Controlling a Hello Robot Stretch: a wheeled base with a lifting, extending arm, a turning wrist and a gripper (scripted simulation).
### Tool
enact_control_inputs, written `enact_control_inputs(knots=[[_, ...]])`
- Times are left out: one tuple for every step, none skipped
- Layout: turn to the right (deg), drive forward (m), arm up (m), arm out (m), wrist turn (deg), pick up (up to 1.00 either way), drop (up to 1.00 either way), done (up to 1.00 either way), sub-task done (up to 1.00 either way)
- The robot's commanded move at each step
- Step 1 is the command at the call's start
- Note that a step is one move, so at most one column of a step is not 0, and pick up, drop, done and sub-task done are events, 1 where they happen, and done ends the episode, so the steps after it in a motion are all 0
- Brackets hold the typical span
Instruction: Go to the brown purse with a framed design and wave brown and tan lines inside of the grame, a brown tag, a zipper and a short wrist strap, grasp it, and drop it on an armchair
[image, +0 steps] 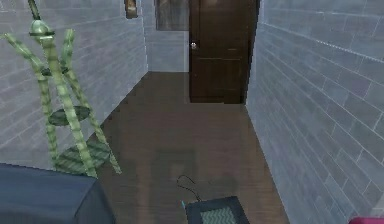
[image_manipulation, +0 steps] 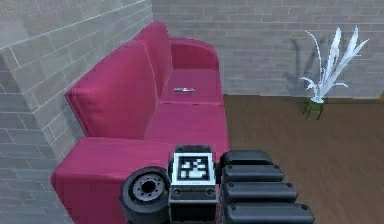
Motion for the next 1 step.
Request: enact_control_inputs(knots=[[3.0, 0.00, 0.00, 0.00, 0.0, 0.00, 0.00, 0.00, 0.00]])
